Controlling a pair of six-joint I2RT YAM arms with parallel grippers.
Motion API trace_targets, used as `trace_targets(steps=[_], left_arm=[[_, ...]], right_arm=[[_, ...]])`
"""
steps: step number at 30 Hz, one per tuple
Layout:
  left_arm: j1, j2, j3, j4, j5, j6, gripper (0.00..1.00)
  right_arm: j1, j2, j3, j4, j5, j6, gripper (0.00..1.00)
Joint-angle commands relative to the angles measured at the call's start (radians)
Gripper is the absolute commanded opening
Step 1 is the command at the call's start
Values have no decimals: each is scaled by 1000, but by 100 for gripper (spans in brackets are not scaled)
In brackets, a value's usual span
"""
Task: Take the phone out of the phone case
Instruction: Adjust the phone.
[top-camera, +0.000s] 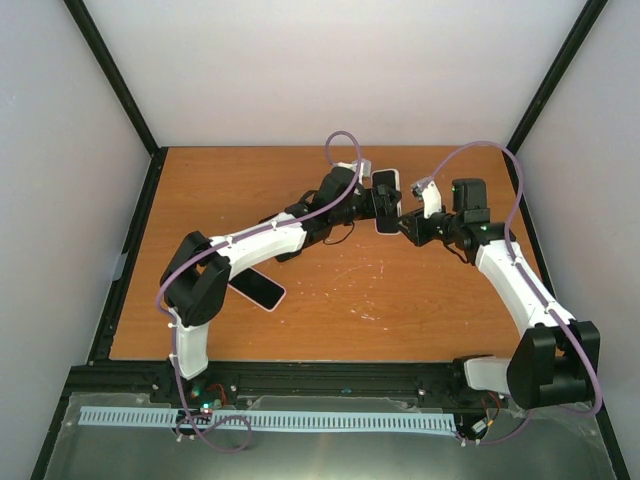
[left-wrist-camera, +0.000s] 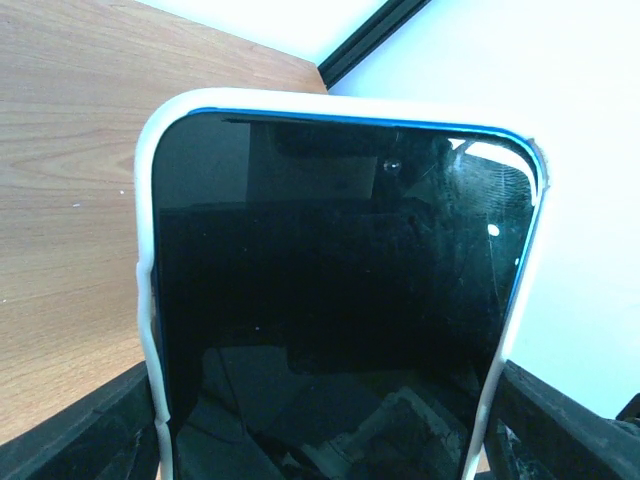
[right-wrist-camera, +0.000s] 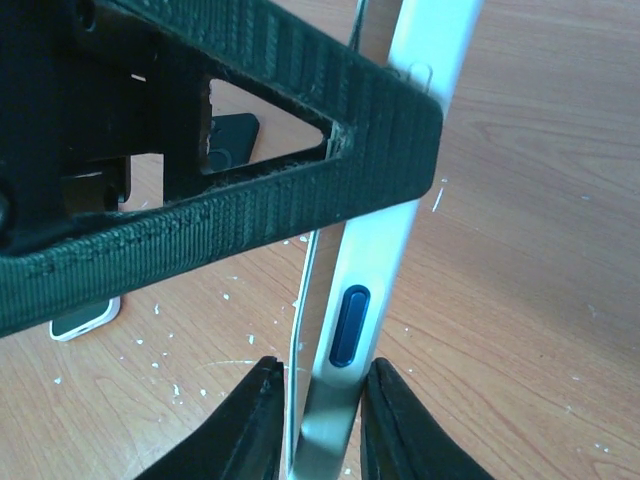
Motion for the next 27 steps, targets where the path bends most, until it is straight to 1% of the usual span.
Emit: trace_targets(steps=[1,3,4,5,7,9,11,12,14,15,16,17,19,21,22,23,24,27], left_arm=[[-3,-50,31,75,-4,-14,59],[-3,-53,27,75,-6,-10,59],[-3,-55,24,76,-7,-10,59],[-3,-54,23,77,-9,-9,59],[-1,-51,26,71,-8,-9,59],[-3,-49,29,65,-8,-7,59],[-3,-54,20,71,-12,-7,62],[-2,-56,16,73,-13,-3,64],[4,-57,30,49,-26,9,74],[10,-58,41,27,-28,26,83],[19,-58,51,11,-17,50,95],[29,-59,60,-6,1,77,99],[56,-72,54,-24,51,131,99],[92,-107,14,-19,89,162,100],[111,-130,-25,-12,99,146,100],[141,-163,-93,58,143,130,100],[165,-198,-181,167,222,108,99],[207,-280,-448,569,400,58,100]], right_arm=[[10,21,28,22,-37,18,22],[10,28,29,25,-51,22,24],[10,30,30,27,-54,25,26],[10,33,30,28,-56,27,27],[10,39,32,23,-61,27,22],[10,40,32,21,-62,27,12],[10,35,26,23,-57,26,5],[8,32,27,22,-51,26,3],[3,32,38,8,-35,25,3],[-5,32,48,-5,-38,22,3],[-21,34,58,-17,-57,18,3],[-44,36,69,-31,-80,13,3],[-96,36,89,-64,-128,-14,3],[-150,33,106,-102,-176,-56,3],[-178,31,112,-130,-249,-98,3],[-202,28,113,-170,-331,-164,3],[-216,25,114,-236,-405,-240,3],[-219,13,99,-431,-556,-457,3]])
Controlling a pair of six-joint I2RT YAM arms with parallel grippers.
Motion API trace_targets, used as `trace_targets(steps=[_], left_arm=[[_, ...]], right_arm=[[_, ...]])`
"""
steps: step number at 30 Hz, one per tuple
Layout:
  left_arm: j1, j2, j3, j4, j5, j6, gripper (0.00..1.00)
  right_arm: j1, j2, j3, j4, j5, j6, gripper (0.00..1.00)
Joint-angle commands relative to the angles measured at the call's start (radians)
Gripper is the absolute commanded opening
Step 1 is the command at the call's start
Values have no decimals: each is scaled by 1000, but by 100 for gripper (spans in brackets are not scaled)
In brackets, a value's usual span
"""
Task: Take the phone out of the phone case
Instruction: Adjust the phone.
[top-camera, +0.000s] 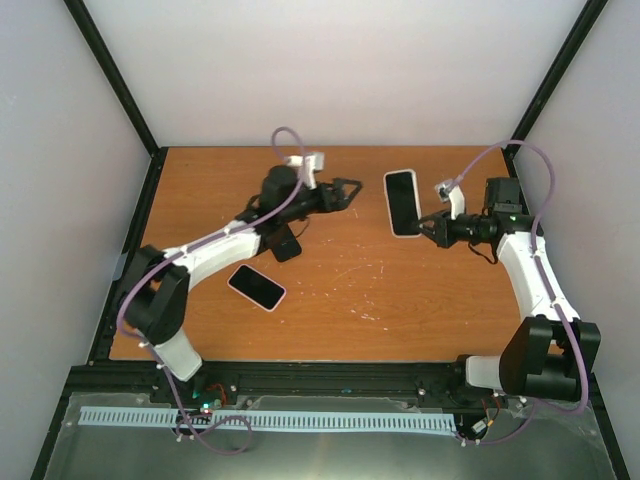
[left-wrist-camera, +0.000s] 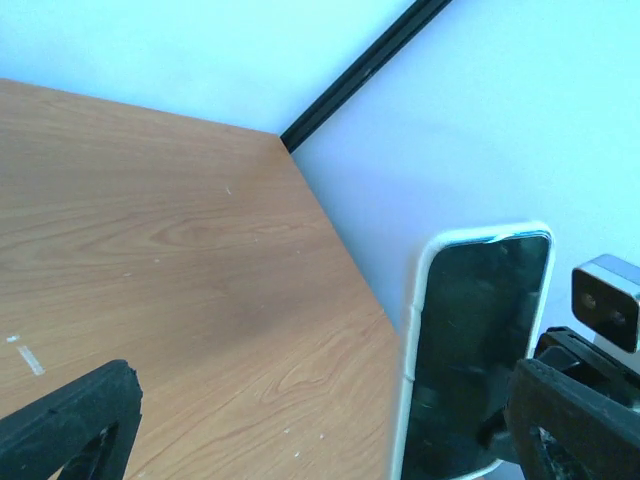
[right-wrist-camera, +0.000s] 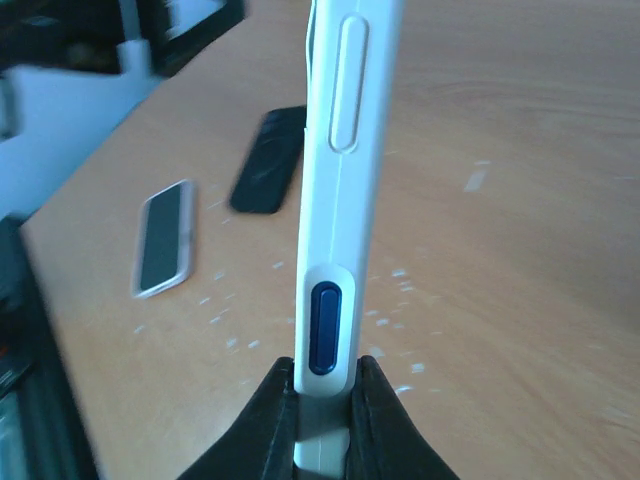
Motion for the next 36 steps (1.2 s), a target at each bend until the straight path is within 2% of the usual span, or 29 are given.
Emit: trace_targets(steps=[1,5,8,11,17,20,24,27,32,36], left_arm=[[58,-104,-281,516,278,-18,100],[57,-87,-333,697,464,-5,98],[55,-19,-333,876,569,-97,92],[43,47,-299,951,616,-152,84],[-12,124,-192,901,641,-125,68],[-17,136,-192,954,641,-149,60],[-17,139,-199,984,647,-169,55],[-17,143,-192,984,663,-170,46],[-17,164,-173,990,688,-186,38],[-17,164,-169,994,691,-181,36]], right_arm=[[1,-32,8,-279,-342,-349,3],[2,-53,-25,-325,-396,-387,4],[4,-59,-51,-308,-427,-366,4],[3,-52,-63,-317,-463,-358,4],[5,-46,-71,-351,-477,-369,4],[5,-53,-76,-357,-476,-373,4],[5,-52,-86,-345,-474,-362,4],[5,-50,-89,-345,-481,-362,4],[6,-46,-94,-338,-485,-355,4],[10,-46,-104,-319,-482,-333,4]])
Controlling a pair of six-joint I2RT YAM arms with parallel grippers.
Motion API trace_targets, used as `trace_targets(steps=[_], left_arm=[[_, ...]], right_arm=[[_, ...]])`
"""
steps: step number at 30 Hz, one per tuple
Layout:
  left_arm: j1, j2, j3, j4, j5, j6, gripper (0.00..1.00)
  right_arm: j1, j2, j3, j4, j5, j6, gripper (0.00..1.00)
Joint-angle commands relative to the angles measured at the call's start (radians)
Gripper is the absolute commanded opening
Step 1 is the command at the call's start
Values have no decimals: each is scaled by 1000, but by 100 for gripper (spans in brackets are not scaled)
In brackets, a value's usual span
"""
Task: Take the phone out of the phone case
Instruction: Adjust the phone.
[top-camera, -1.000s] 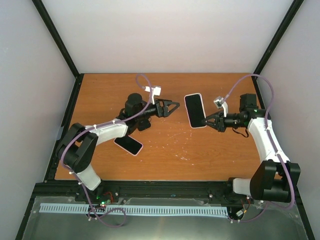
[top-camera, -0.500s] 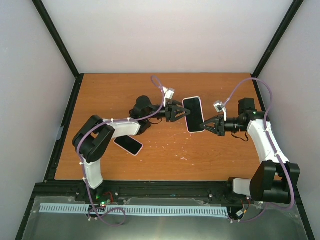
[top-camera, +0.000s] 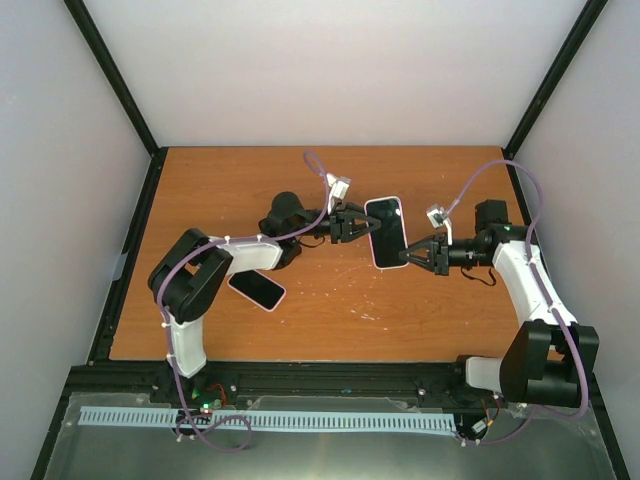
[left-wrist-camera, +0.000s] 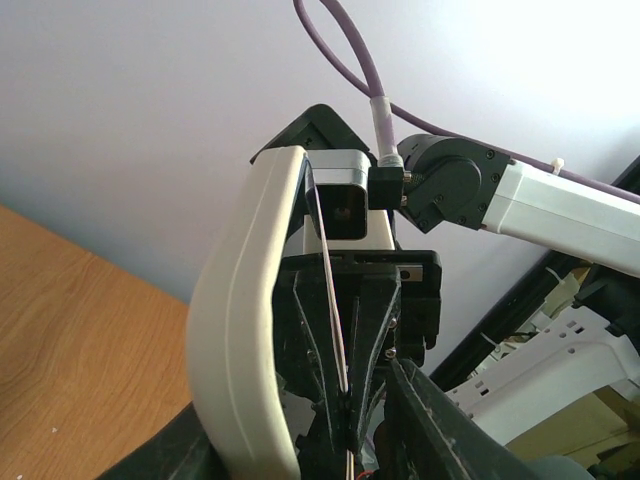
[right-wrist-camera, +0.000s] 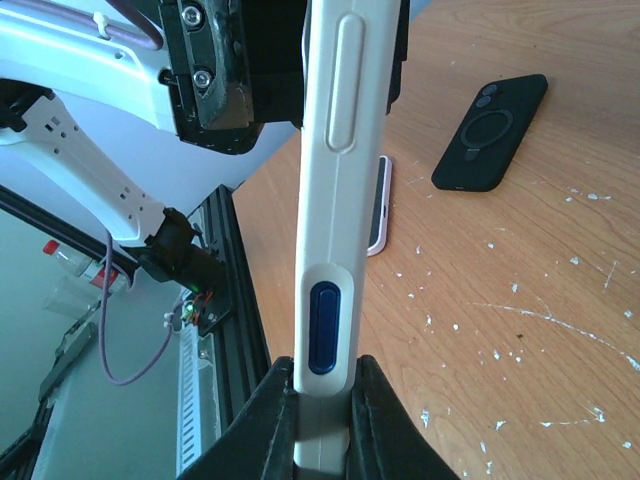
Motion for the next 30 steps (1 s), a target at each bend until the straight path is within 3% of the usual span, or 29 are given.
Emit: trace_targets(steps=[1,16,18,21,23,26,30], left_arm=[[-1,14,53,66,34,0,36],[-1,38,108,18,63,19,20],[-1,34,103,24,67,21,25],[0,15,77,31,49,27,42],[1,11,65,30,36,28,44],[2,27,77,41,36,9,33],[8,48,78,112,44,-45,29]], right_arm=[[11,-11,-10,46,-60,19,4],[39,13,-3,54,-64,32,3],[39,20,0,60,-69,44,3],[39,29,6,47,-86,35,3],[39,33,11,32,-95,19,3],[39,35,10,36,-94,17,3],[39,41,20,26,-102,13,4]])
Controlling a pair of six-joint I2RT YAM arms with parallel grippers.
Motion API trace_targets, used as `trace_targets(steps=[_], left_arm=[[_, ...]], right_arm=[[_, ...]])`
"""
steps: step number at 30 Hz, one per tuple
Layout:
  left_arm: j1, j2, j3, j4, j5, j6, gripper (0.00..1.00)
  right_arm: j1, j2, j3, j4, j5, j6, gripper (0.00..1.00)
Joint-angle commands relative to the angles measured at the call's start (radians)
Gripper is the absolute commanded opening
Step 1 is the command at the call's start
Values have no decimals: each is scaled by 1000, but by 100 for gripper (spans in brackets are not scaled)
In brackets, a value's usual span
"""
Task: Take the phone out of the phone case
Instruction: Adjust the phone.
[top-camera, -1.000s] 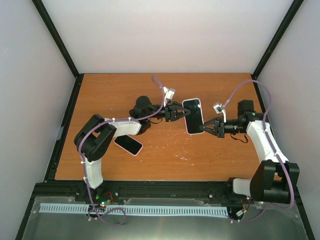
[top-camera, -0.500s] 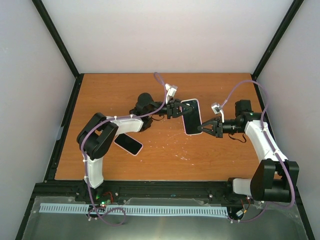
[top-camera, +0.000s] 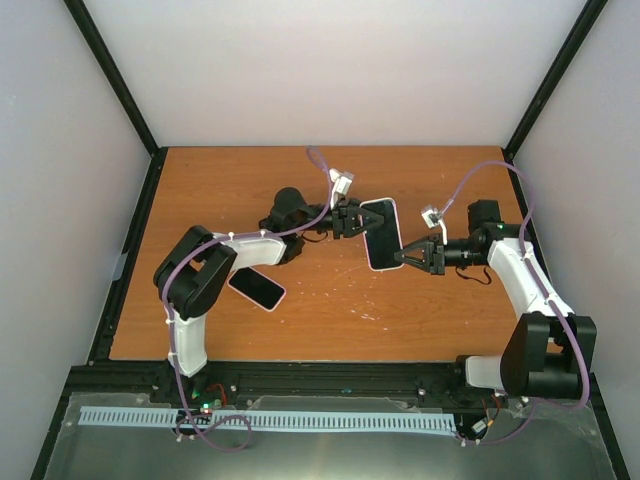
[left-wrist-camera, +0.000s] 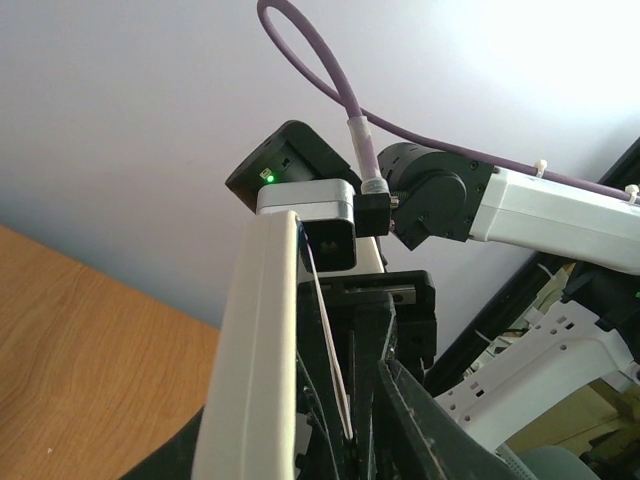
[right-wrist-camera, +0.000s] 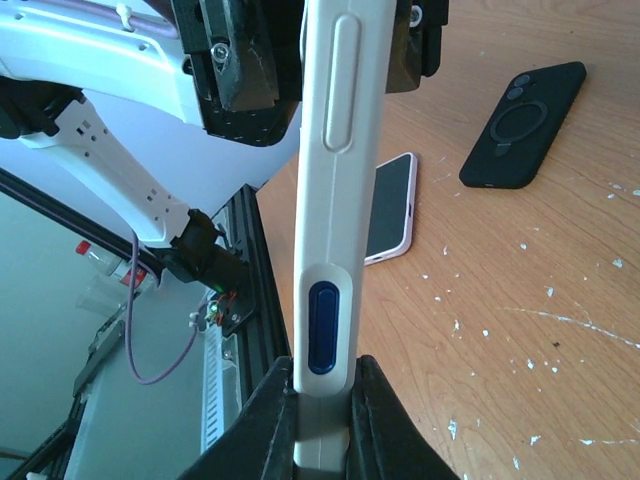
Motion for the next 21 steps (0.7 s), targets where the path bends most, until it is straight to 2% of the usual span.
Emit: trace_targets(steps=[1,4,9,11,13,17,21], left_arm=[[8,8,10,116,11,-44,28],[14,-2,-9,118,-4,-42,27],[23,-15,-20,102,-10,-35,13],[28,-20,-15,89,2,-33,11],[37,-32,-16,65,8,-20,11],[74,-87,-9,-93,22,55,7],[118,-127,38,-253,112,115,4]], right_arm=[[3,5,31,1,-68,-17,3],[1,-2,28,3,-62,-16,3],[2,-15,20,14,-51,-18,4],[2,-24,22,11,-42,-28,8],[3,-39,20,19,-18,-29,14],[3,-69,7,37,63,-33,37],[5,-87,41,-118,120,-254,53]])
